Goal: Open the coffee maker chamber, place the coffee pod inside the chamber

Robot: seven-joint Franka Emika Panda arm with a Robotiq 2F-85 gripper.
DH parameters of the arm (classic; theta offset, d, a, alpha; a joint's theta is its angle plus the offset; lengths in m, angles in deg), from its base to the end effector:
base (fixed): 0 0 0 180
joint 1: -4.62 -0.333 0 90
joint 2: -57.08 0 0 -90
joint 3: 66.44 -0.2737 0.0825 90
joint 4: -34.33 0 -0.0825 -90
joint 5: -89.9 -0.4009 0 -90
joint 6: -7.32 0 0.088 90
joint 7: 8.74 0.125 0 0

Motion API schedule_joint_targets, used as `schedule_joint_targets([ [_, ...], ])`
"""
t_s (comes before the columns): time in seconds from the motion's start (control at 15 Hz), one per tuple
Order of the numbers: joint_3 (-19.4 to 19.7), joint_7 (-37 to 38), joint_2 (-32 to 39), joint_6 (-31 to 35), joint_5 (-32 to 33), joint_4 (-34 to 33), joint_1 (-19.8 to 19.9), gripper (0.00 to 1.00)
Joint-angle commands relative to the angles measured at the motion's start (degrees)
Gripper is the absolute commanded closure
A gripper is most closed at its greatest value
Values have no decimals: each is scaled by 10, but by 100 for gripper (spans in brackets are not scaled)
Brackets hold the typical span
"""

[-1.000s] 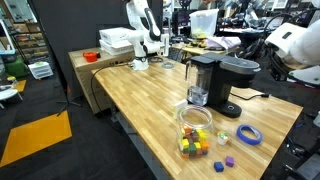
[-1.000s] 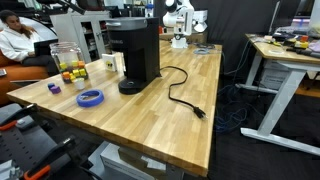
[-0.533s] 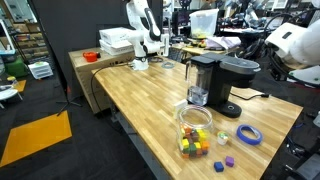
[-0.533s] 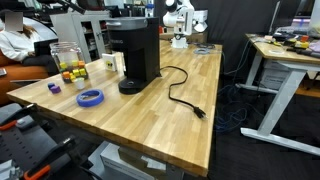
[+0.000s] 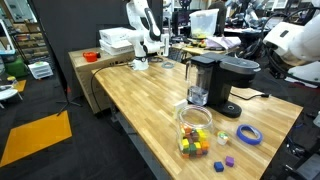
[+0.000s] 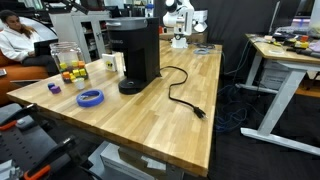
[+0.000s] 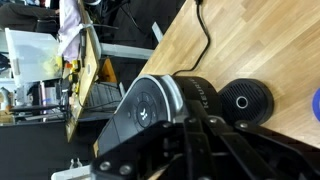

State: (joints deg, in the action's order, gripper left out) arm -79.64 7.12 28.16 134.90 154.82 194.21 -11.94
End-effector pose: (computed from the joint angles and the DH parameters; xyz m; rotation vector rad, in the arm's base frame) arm 0.3684 0.1464 0.3021 1.9285 1.0553 0.3155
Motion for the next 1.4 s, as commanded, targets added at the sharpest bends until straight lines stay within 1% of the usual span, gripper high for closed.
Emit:
schedule_joint_targets([
  [0.0, 29, -61, -7, 21, 19, -1, 10, 100],
  [0.33, 73, -155, -19, 42, 30, -8, 14, 100],
  [0.4, 108, -168, -19, 35, 42, -9, -19, 100],
  [0.53, 133, -199, -25, 42, 51, -10, -31, 100],
  [0.67, 153, -196, -36, 29, 57, -10, -39, 100],
  [0.73, 110, -189, -26, 40, 36, -10, -1, 99],
  [0.87, 120, -193, -33, 41, 37, -10, -3, 99],
  [1.33, 120, -192, -28, 45, 36, -12, -4, 100],
])
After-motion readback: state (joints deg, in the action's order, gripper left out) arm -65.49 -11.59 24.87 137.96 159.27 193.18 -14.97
